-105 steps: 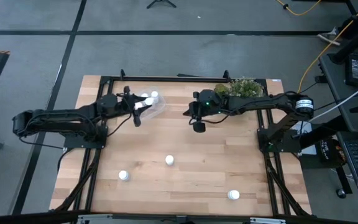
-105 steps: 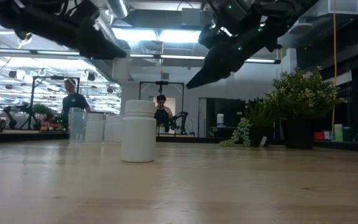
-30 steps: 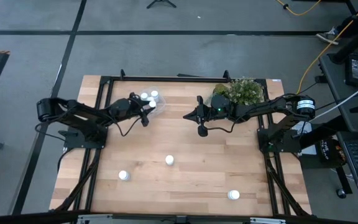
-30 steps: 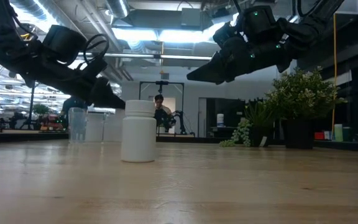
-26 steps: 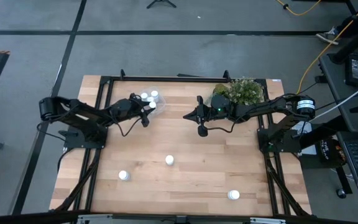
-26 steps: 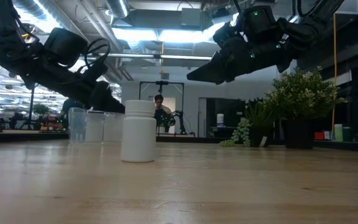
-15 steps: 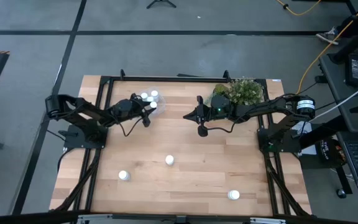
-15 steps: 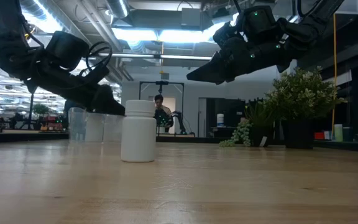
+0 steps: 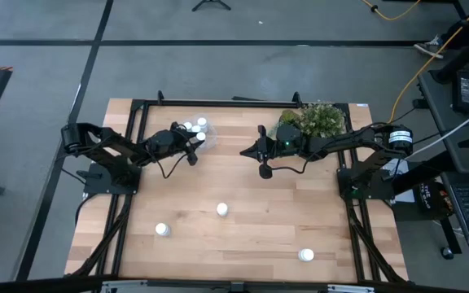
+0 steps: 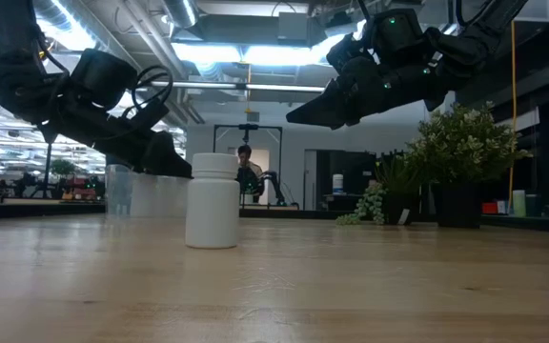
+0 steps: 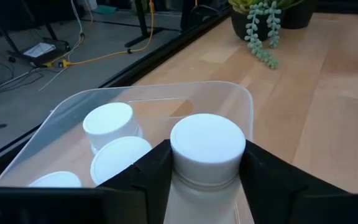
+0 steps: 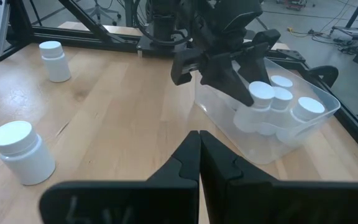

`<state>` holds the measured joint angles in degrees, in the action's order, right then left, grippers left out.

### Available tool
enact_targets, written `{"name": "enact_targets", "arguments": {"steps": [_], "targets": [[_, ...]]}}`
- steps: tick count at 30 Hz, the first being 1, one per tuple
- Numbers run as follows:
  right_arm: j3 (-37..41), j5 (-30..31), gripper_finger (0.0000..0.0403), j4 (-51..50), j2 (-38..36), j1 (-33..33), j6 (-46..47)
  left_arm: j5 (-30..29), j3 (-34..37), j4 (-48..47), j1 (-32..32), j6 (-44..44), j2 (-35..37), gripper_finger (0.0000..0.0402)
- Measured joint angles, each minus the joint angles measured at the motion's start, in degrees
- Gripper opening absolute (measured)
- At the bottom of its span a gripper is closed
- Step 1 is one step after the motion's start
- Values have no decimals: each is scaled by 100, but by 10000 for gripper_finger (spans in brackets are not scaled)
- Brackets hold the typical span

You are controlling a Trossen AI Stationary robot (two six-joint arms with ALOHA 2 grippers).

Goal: Pick and place pill bottles into a basket
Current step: Put the white medicine bottle into the transparent bin

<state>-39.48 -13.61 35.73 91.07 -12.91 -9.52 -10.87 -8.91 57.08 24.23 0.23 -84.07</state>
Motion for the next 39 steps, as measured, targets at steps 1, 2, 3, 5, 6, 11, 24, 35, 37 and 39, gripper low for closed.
{"name": "enact_targets", "arguments": {"steps": [1,2,3,5,6,11,24,35,37,39], "targets": [[0,0,5,0,0,0,2,0,0,0,0,-2,0,166],[0,0,5,0,0,0,2,3,0,3,0,-4,0,168],[0,0,5,0,0,0,0,17,0,3,0,-4,0,169],[0,0,5,0,0,0,0,60,0,4,0,-5,0,170],[0,-1,5,0,0,1,0,100,0,4,0,-7,0,170],[0,-2,5,-2,0,2,2,201,0,5,0,-9,0,173],[0,0,5,0,0,2,2,199,0,-1,-1,-99,0,179],[-2,0,5,0,0,2,2,174,-11,-138,-2,-98,7,174],[-2,0,5,0,0,2,2,168,-13,-158,-2,-94,7,174],[-2,0,5,0,0,2,2,160,-13,-164,-2,-94,7,173]]}}
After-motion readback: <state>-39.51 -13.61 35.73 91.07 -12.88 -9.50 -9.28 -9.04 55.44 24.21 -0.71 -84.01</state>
